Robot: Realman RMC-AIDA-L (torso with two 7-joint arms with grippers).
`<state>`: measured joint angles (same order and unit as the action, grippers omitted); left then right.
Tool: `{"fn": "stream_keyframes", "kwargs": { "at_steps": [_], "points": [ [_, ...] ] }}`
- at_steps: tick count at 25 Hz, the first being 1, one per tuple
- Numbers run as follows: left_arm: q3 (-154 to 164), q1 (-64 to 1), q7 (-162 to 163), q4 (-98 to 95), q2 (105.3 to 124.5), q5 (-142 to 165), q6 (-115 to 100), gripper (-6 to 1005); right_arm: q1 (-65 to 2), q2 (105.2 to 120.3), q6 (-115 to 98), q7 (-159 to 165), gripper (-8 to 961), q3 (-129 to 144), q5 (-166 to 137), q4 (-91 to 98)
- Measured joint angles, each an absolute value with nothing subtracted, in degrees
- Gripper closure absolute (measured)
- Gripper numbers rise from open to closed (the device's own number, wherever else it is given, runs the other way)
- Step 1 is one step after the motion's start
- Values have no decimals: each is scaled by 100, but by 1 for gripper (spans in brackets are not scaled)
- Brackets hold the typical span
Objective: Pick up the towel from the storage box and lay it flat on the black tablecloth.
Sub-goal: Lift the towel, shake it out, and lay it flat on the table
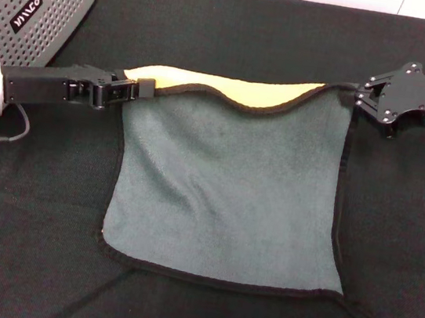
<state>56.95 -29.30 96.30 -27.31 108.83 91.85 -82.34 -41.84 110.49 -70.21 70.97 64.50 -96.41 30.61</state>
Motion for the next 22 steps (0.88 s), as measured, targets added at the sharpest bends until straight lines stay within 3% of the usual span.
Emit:
{"fn": "stream_keyframes", "kwargs": {
  "at_steps": [22],
  "points": [
    [5698, -2986, 9495, -2704, 11039, 9248, -7509, 967, -4285, 11012, -6586, 6951, 925, 6407, -9639, 3063]
  ]
}}
